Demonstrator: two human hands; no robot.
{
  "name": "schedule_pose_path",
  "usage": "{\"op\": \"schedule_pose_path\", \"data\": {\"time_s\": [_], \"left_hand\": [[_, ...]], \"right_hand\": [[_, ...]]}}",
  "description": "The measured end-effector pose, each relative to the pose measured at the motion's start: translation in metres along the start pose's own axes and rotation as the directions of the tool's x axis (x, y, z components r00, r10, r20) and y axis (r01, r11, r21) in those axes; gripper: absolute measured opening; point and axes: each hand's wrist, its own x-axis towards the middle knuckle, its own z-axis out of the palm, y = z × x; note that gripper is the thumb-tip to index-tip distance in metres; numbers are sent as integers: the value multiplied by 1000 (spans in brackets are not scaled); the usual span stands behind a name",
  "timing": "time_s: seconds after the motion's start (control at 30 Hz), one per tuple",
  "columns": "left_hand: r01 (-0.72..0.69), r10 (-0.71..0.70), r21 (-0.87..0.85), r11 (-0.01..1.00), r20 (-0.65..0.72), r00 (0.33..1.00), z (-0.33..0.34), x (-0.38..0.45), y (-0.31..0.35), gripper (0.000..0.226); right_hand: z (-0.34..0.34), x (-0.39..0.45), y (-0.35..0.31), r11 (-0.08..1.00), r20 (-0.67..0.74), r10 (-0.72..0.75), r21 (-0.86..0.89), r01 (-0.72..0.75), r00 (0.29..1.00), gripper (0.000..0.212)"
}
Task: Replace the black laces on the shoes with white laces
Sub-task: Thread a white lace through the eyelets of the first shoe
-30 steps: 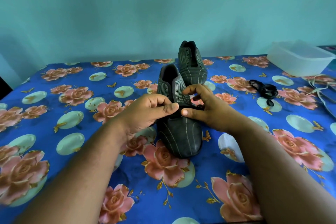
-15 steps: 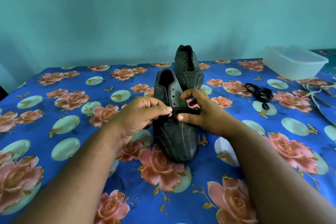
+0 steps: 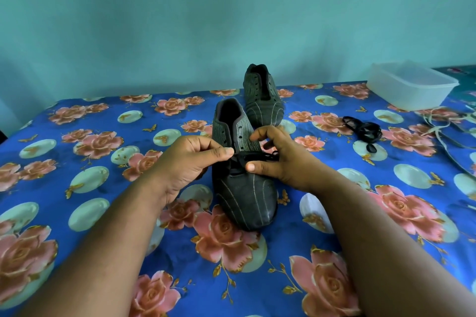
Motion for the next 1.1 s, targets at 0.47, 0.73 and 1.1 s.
{"op": "schedule_pose_path", "data": {"time_s": [0.47, 0.73, 1.1], "left_hand": [[79, -72, 163, 983, -51, 996, -13, 4, -8, 36], [-208, 200, 290, 934, 59, 978, -1, 0, -5, 54], [-72, 115, 275, 959, -146, 983, -16, 10, -15, 30]], "right_hand": [[2, 2, 5, 1000, -30, -10, -16, 10, 1000, 57], [3, 4, 9, 991, -74, -49, -128, 39, 996, 67], [1, 2, 3, 983, -81, -29, -184, 14, 996, 68]]}}
